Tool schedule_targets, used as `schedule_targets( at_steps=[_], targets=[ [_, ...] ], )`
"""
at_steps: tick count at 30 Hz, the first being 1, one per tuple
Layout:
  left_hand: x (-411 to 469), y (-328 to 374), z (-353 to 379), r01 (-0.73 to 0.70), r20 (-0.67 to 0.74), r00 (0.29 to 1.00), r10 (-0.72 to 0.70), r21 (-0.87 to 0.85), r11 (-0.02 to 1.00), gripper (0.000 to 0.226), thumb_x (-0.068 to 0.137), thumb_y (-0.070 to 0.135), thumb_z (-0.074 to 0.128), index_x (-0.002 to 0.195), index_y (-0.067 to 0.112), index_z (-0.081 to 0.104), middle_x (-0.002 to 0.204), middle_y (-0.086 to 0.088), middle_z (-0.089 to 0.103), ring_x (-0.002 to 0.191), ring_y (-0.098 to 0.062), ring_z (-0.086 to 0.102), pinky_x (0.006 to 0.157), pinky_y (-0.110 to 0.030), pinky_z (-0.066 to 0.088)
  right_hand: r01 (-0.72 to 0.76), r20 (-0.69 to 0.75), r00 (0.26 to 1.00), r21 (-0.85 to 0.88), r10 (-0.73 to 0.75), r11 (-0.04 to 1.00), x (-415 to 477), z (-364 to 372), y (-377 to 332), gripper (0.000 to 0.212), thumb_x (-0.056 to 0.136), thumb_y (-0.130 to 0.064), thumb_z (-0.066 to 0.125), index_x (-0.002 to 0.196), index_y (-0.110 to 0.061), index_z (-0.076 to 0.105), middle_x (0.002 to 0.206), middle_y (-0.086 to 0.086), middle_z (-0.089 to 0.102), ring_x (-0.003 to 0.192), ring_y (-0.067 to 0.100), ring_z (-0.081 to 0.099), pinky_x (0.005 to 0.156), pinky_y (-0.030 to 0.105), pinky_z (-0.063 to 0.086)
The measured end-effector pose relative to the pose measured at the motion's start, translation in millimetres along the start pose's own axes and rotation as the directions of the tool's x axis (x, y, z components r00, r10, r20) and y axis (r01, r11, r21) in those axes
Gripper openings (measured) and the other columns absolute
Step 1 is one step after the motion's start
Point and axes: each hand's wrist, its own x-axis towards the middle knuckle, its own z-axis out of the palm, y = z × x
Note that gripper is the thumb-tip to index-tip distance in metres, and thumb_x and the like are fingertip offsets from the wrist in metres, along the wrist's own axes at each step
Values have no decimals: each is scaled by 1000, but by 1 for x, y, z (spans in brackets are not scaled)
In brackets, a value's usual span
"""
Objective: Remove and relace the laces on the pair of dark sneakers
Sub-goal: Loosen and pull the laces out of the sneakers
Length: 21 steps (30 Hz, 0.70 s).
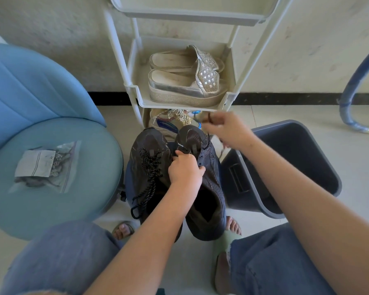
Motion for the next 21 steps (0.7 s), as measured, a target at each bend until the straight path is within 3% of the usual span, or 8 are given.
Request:
schedule_targets(
  at_steps=[3,5,7,9,12,15,21],
  targets=[
    [0,0,1,4,-12,1000,-4,-7,1000,73,95,43,52,142,-7,27,146,-21,38,123,-32,49,86,-37,49,-10,204,970,-502,130,865,7,14,22,36,91,-32,61,119,-10,58,112,9,64,93,21,61,81,34,51],
    [1,0,2,7,-22,1000,-7,-11,1000,74,94,43,52,143,-7,27,146,-21,38,124,-32,49,88,-37,49,-39,208,959,-574,192,818,10,16,26,44,87,-42,65,115,-11,55,105,7,63,96,25,59,82,37,49],
    [2,2,3,10,-24,1000,-10,-5,1000,75,94,44,52,143,-7,26,146,-21,38,126,-33,48,88,-38,49,-48,214,952,-599,218,800,10,17,26,42,84,-51,65,95,-11,57,86,4,59,83,22,58,72,34,48],
    [2,2,4,12,-21,1000,-12,15,1000,76,94,44,52,143,-7,25,146,-21,37,126,-33,48,89,-38,50,-39,258,944,-529,205,848,10,18,25,38,88,-46,61,72,-13,54,70,3,53,70,19,53,65,31,43],
    [2,1,2,12,-11,1000,-12,18,1000,71,94,43,52,142,-5,29,148,-21,35,125,-33,49,89,-38,49,-118,225,959,-242,174,963,10,16,19,38,91,-25,59,59,-10,47,60,3,41,58,14,41,57,24,37],
    [2,0,0,3,-1,1000,-3,3,1000,66,94,41,53,140,-3,34,150,-21,31,125,-33,48,91,-38,47,-187,158,970,-20,187,982,7,13,14,33,89,-16,57,60,-7,46,55,3,33,50,11,31,45,16,28],
    [3,-3,-1,2,-7,1000,-2,-39,999,70,95,40,53,142,-6,29,147,-20,37,123,-33,49,92,-38,46,-299,113,953,215,281,930,4,9,16,13,85,-17,60,75,-8,57,57,3,34,50,12,29,44,19,25]
  ],
)
